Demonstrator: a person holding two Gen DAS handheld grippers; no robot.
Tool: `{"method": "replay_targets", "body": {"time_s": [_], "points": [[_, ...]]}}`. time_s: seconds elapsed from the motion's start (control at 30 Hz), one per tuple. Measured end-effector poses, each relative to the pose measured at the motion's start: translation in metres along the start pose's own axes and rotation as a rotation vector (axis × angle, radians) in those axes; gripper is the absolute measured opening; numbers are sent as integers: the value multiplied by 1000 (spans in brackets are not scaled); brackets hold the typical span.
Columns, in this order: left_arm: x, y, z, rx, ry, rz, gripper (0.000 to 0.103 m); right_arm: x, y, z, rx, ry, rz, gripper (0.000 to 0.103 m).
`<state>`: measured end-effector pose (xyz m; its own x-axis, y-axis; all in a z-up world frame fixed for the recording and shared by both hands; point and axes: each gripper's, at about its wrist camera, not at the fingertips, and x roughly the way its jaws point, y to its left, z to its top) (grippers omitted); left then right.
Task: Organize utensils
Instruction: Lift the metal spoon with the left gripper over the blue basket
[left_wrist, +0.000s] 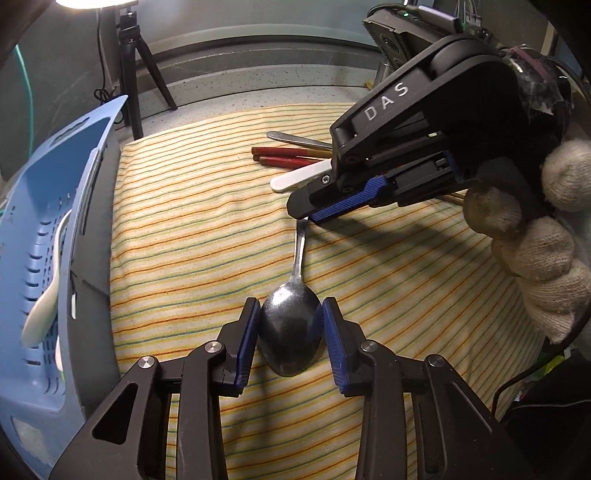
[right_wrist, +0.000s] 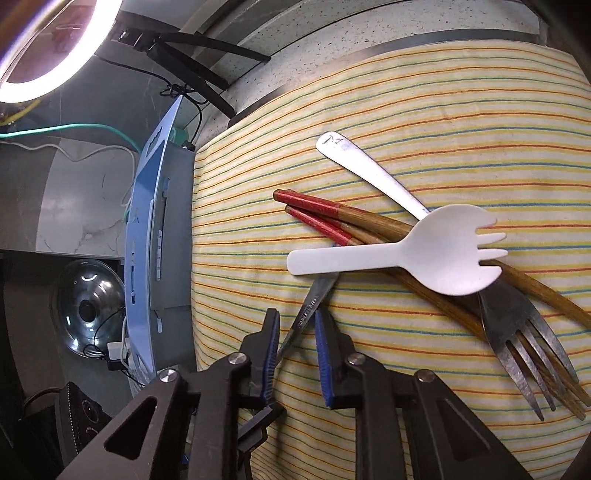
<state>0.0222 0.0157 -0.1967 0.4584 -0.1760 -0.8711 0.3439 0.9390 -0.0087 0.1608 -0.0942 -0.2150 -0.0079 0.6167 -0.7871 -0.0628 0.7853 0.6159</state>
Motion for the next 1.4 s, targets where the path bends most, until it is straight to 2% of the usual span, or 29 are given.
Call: {"method": "replay_targets", "body": {"time_s": [0.2,0.5,0.8,0.83,1.17,1.4], "points": [[-5,-3,-3,1,-3,-6,33,-3,-8,-5,45,0,32,5],[-15,-2,-14,-31,-16,-6,33,-7,1,-16,25,7,77,3],[-32,5,-15,-52,-55,9,33,-17,25,-17,-20,-1,111,2],[-34,6,-17,-98,-80,1,33,-17,28,-17,-28,-1,113,2],[-59,23,-21,-134,-127,34,33,-15,59,-14,-76,5,146,2],[-75,45,-18,-152,-161,66,33,-15,95,-4,-133,5,170,2]]}}
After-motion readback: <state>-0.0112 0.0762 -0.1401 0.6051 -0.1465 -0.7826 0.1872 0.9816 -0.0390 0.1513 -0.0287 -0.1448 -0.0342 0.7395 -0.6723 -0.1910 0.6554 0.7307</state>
